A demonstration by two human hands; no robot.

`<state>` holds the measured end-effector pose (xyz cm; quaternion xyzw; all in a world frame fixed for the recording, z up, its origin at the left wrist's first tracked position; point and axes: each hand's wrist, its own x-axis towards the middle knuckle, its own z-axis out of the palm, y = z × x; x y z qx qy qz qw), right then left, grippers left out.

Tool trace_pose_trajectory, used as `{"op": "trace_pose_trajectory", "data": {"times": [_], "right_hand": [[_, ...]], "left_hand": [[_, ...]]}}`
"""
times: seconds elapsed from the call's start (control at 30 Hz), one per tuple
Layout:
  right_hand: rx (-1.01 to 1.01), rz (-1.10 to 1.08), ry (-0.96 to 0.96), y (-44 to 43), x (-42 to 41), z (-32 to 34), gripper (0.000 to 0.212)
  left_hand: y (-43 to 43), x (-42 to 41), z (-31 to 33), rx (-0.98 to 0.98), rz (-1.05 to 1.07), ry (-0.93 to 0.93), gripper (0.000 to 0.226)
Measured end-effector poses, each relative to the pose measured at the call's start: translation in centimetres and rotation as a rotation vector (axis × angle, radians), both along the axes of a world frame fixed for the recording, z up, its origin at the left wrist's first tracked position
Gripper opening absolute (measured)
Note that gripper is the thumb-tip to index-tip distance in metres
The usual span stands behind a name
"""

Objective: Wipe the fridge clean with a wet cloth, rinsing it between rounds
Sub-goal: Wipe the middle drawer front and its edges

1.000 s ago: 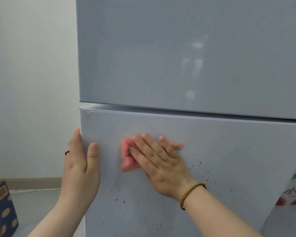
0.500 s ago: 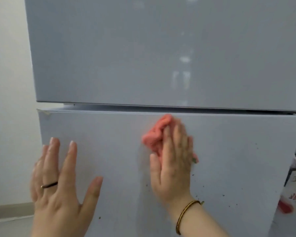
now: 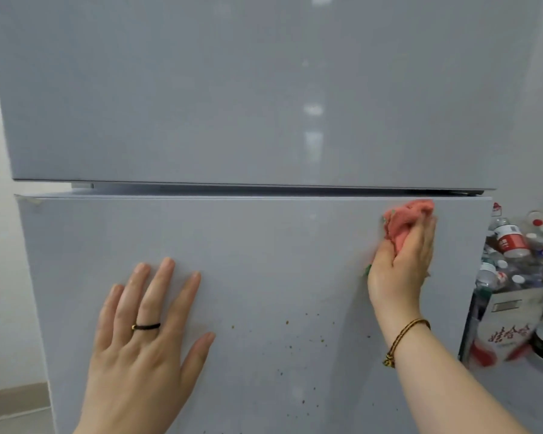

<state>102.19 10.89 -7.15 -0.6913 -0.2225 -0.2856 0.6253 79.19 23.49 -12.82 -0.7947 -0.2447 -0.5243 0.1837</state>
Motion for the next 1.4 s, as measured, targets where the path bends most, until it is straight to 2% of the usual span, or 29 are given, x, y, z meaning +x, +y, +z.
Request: {"op": "trace_pose_trajectory", "data": {"times": [0.03,0.07,0.1,0.13,0.2,0.23,0.27,0.3,0.4,0.47,0.6,0.7,0.77,0.83,0.93,1.03,1.1,1.2,1.3,1.4], "right_hand": [[0.11,0.065,0.051,0.7,-0.7,0.5,0.058],[0.17,0.094,-0.009,1.4,-1.5,1.0,0.057],[0.168,0.098,-0.167,2.2,-2.4,1.3,0.055],[0.088,0.114,-0.386,2.9,-3.2,1.2,0.053],[-0.212,0.094,-0.855,3.9,-3.5,-0.1,0.042],[-0.323,0.081,-1.023,4.0,-2.9,-0.7,0.039],[-0.373,0.071,-1.093,3.8,-2.4,-0.9,0.039],[-0.36,0.044,-1.084,3.6,-1.6,-1.1,0.039],[-0.163,-0.03,-0.802,2.5,0.8,-1.7,0.04],[-0.009,-0.096,-0.567,1.5,2.2,-2.3,0.049],[0.245,-0.12,0.073,-0.9,4.6,-2.1,0.051],[0.324,-0.117,0.313,-1.9,5.4,-1.2,0.051],[0.267,-0.122,0.332,-1.8,5.1,-0.5,0.049],[0.139,-0.097,0.171,-1.5,4.5,-0.3,0.051],[0.013,-0.011,-0.078,-1.7,4.1,0.0,0.064],[-0.028,0.036,-0.123,-2.7,5.2,-0.2,0.066],[0.047,0.03,-0.046,-3.5,6.4,-1.1,0.061],[0.171,-0.036,0.181,-4.6,7.9,-3.6,0.054],[0.27,-0.055,0.355,-5.2,9.3,-6.0,0.047],[0.423,0.003,0.495,-5.4,10.6,-5.2,0.033]], "left_hand": [[-0.1,0.2,-0.1,0.005,0.003,-0.007,0.053],[-0.2,0.4,-0.1,0.008,0.008,-0.017,0.054],[-0.2,0.6,-0.1,0.012,0.017,-0.025,0.055],[-0.2,0.7,-0.2,0.018,0.028,-0.031,0.055],[-0.2,0.9,-0.3,0.031,0.039,-0.042,0.055],[-0.2,0.9,-0.4,0.04,0.041,-0.049,0.055],[-0.1,0.9,-0.4,0.052,0.042,-0.053,0.054],[-0.1,0.9,-0.5,0.063,0.04,-0.054,0.054],[0.4,1.0,-0.7,0.079,0.028,-0.039,0.055],[0.5,1.1,-0.8,0.081,0.028,-0.032,0.056],[0.3,1.2,-0.7,0.078,0.055,-0.028,0.059],[0.3,1.1,-0.8,0.076,0.072,-0.021,0.058],[0.1,1.3,-0.9,0.061,0.088,-0.026,0.058],[-0.2,1.7,-1.1,0.025,0.106,-0.037,0.06],[-0.8,2.5,-1.1,-0.039,0.103,-0.084,0.062],[-1.6,3.3,-0.7,0.081,0.078,-0.09,0.052],[-2.2,4.2,-0.5,0.162,0.014,-0.081,0.047],[-2.8,5.9,0.1,0.225,-0.032,-0.007,0.047],[-2.6,7.0,0.7,0.246,0.008,0.071,0.047],[-2.5,7.1,0.7,0.238,0.059,0.098,0.05]]}}
